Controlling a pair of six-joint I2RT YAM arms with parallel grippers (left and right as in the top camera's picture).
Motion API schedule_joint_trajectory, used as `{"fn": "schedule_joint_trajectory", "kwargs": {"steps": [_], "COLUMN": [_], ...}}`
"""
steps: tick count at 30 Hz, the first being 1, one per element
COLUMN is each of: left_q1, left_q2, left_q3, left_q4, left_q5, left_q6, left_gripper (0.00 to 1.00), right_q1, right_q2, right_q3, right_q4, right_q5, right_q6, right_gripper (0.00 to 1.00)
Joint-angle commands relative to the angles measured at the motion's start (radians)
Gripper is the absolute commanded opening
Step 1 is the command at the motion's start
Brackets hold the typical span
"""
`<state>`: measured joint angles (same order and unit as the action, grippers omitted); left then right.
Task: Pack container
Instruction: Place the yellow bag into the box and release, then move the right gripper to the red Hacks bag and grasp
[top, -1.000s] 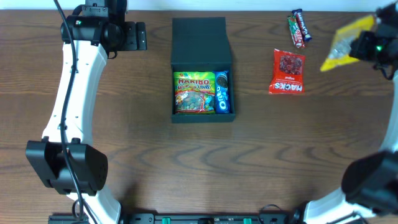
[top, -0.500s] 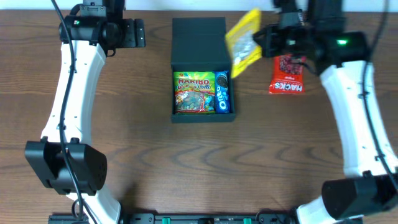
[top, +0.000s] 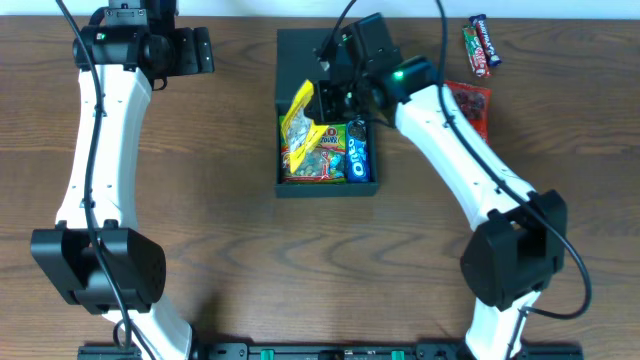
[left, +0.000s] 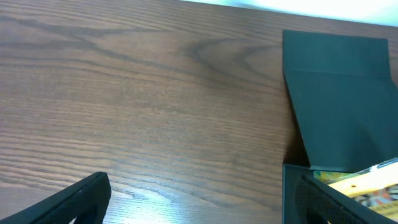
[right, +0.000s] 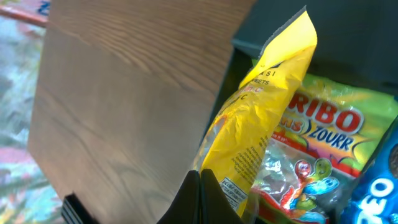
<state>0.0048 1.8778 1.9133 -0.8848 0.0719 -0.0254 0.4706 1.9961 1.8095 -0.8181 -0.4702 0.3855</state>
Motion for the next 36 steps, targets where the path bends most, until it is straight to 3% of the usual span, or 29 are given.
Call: {"fn": "schedule_joint_trajectory", "kwargs": {"steps": [1,14,15,17,21,22,24,25,26,27,36], "left_q1": [0.004,0.004,0.004,0.004,0.004,0.004,0.004,0.004,0.004,0.004,0.003], "left_q2": [-0.008,-0.008,-0.008,-0.008,-0.008,-0.008,-0.008,-0.008,-0.008,-0.008,-0.008], "left_q3": [0.022,0.022,0.023,0.022,0.023,0.022,0.022,0.022,0.022,0.023,0.023], "left_q4": [0.002,0.002,0.002,0.002,0.002,0.002,0.002,0.002,0.002,0.002,0.0], "left_q5": [0.0,0.0,0.0,0.0,0.0,0.0,0.0,0.0,0.0,0.0,0.0], "left_q6": [0.004,0.004,0.003,0.003,0.003,0.003,0.003,0.003,0.003,0.003,0.003], "left_gripper": [0.95,0.95,0.95,0.95,0.95,0.95,0.95,0.95,0.95,0.95,0.95], "right_q1": [0.022,0.067,0.067,0.066,0.051,0.045,0.033,0.029,0.025,0.021,0.042], "right_q2": [0.007,0.129,0.13,0.127,0.097,0.084,0.053,0.036,0.02,0.006,0.101], "right_q3": [0.008,0.002,0.002,0.004,0.021,0.031,0.05,0.056,0.057,0.057,0.013], "right_q4": [0.002,-0.087,-0.098,-0.121,-0.157,-0.167,-0.182,-0.185,-0.184,-0.181,-0.176], "right_q5": [0.1,0.153,0.154,0.153,0.185,0.209,0.258,0.274,0.283,0.283,0.16], "right_q6": [0.112,0.038,0.019,-0.03,-0.047,-0.047,-0.051,-0.063,-0.081,-0.098,-0.24], "right_gripper": [0.01,0.02,0.11,0.57,0.89,0.89,0.88,0.74,0.34,0.01,0.01]}}
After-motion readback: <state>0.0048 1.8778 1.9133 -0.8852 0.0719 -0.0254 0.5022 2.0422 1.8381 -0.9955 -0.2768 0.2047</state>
